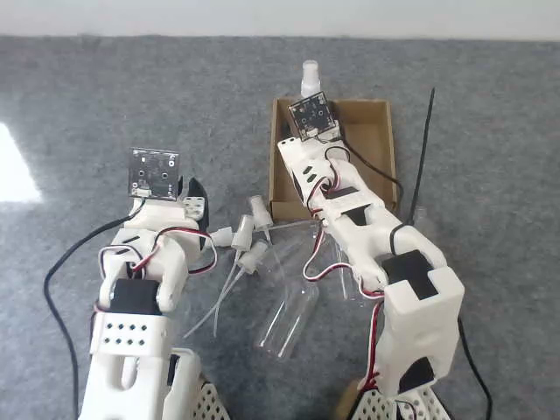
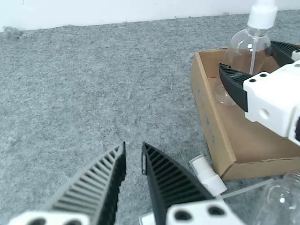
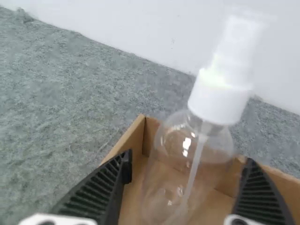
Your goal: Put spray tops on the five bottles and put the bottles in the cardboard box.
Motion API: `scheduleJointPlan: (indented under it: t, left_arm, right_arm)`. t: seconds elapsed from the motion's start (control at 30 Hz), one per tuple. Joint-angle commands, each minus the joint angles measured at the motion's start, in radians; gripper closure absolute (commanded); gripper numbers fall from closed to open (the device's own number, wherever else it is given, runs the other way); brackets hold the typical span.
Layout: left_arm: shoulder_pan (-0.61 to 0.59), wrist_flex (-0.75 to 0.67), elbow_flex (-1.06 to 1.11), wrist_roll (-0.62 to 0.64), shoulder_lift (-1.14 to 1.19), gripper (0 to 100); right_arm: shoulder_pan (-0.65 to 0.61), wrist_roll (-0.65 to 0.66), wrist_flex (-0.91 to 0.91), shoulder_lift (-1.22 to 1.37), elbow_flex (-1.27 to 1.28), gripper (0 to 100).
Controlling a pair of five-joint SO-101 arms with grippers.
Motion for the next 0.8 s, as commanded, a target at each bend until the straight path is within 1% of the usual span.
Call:
scheduleJointPlan:
  t: [0.0, 0.43, 0.77]
  left_arm:
    - [-0.002, -0.028, -0.038, 0.011, -0.003, 95]
    - [-0.002, -0.029, -0.036, 0.011, -0.003, 95]
    - [-0.002, -0.031, -0.035, 0.011, -0.003, 95]
  right_arm:
    - [-0.01, 0.006, 0.036, -0.076, -0.06, 65.0]
    - [-0.024, 0.008, 0.05, -0.139, -0.129, 65.0]
    - [-0.025, 0.006, 0.395, -0.39, -0.293, 65.2]
